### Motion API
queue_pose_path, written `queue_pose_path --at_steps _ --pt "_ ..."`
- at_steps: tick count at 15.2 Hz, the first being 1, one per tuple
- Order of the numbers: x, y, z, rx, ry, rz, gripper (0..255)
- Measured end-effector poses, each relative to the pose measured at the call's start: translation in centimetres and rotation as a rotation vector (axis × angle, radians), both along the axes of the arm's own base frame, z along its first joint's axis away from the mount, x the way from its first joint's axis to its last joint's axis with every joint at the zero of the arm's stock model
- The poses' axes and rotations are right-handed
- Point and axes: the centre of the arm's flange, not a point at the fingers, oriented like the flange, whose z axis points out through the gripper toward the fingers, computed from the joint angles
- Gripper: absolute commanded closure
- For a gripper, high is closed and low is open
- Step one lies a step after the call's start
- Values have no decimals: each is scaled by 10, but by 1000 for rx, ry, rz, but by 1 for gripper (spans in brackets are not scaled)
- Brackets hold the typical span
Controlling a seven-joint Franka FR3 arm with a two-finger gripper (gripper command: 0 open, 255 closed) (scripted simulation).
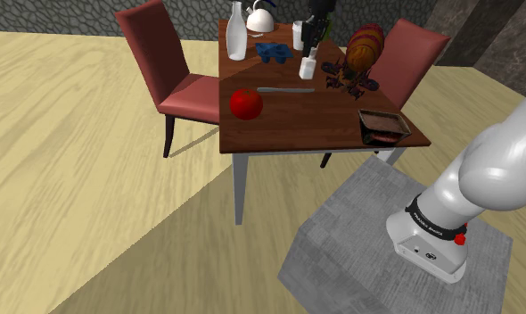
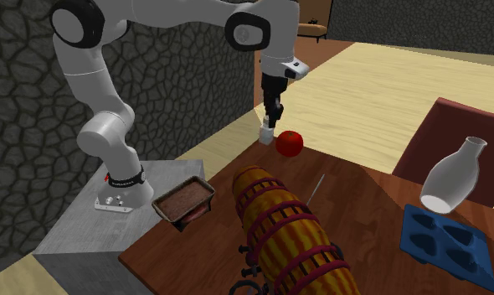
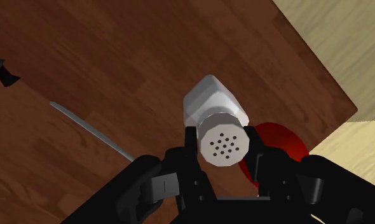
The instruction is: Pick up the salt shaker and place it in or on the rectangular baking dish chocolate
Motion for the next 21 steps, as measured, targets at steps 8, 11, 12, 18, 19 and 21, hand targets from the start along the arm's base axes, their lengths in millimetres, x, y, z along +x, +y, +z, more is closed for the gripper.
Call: queue_pose_path --at_steps 8,11,12,18,19,21 --pt "-64 -41 17 0 0 -1 255" --pt "-100 -60 23 -1 0 -1 255" --pt "-113 -70 27 0 0 -1 255" --pt "-178 -109 37 0 0 -1 255" --pt "-188 -113 37 0 0 -1 255" --pt "-211 -126 38 0 0 -1 255"
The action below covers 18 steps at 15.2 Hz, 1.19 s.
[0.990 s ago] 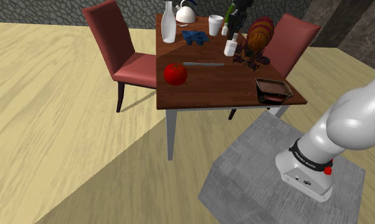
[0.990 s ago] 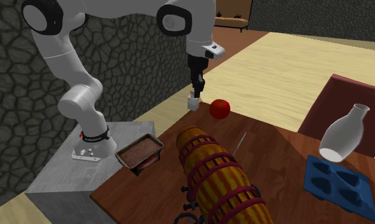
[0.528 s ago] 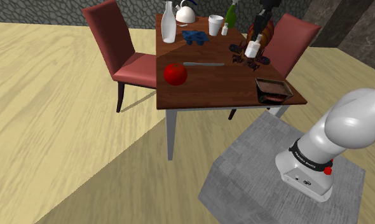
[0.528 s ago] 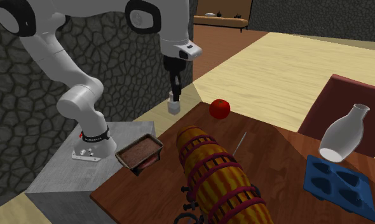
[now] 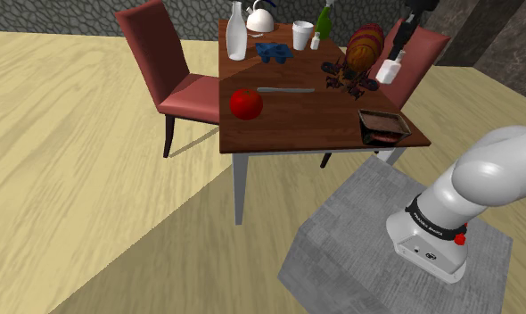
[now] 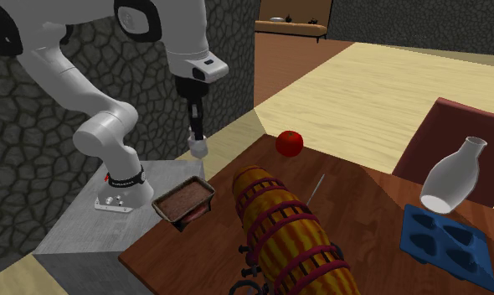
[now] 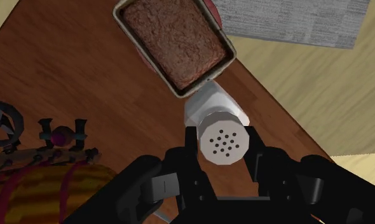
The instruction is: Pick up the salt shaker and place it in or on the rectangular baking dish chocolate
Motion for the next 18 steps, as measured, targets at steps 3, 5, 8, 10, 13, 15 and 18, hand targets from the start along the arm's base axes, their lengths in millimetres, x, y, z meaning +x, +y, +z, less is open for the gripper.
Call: queue_pose_path --at_steps 3,5,8,10,13,15,18 --pt "-35 -22 7 0 0 0 255" --pt "-53 -32 7 0 0 0 255" --pt "-58 -35 -7 0 1 1 255" --pt "-58 -36 -17 0 1 1 255" --pt "-59 -35 -32 0 1 1 255" --pt "-59 -34 -43 1 1 1 255" --pt "-59 -35 -59 1 1 1 255"
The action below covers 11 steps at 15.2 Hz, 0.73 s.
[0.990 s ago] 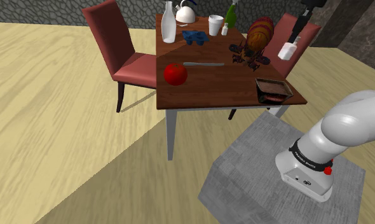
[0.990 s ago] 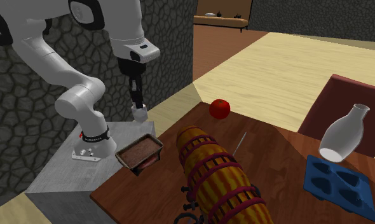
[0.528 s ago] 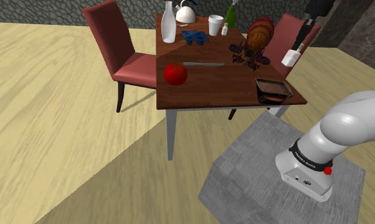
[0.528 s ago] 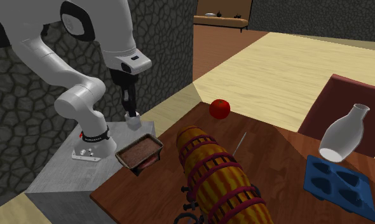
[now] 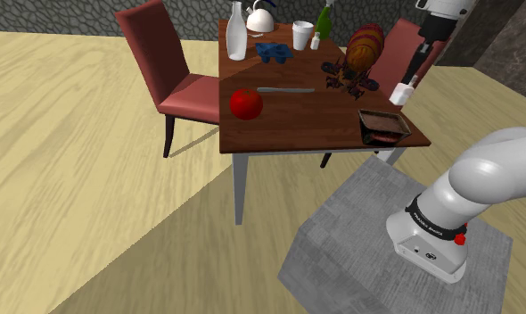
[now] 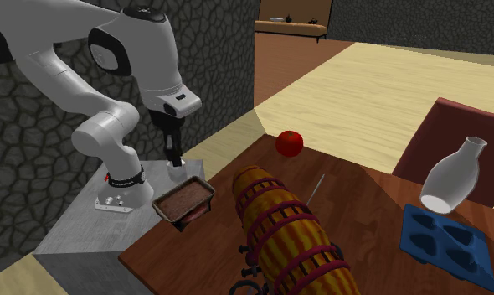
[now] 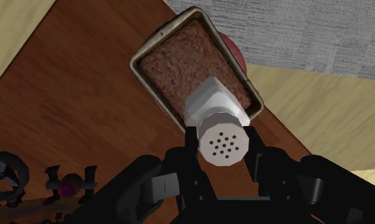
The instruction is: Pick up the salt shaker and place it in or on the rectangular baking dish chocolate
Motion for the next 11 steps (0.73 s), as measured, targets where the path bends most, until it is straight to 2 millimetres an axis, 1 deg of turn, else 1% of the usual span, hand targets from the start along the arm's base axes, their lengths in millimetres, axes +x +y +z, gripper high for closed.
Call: queue_pose_path --at_steps 7,11 --pt "0 0 -35 0 0 0 255" --pt "0 0 -40 0 0 0 255"
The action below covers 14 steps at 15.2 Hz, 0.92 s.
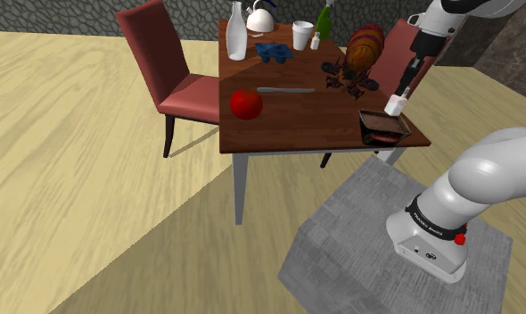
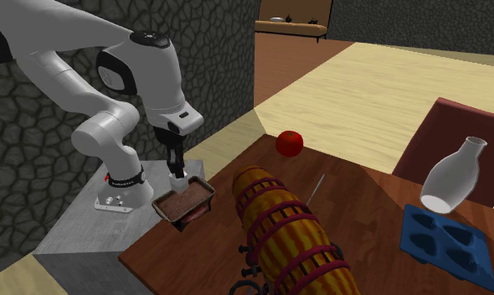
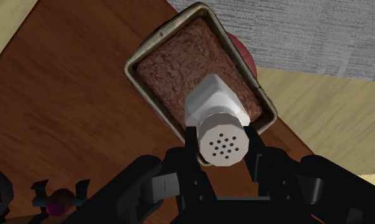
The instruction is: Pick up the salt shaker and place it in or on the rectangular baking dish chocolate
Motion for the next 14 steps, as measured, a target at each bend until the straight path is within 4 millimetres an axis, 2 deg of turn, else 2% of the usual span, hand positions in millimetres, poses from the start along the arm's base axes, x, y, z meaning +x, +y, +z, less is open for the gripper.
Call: queue_pose_path --at_steps 2,3,9,14 --pt "0 0 0 0 0 0 255" --pt "0 0 0 0 0 0 0" --pt "0 0 0 0 0 0 0" --pt "2 -5 45 -1 -1 0 0"
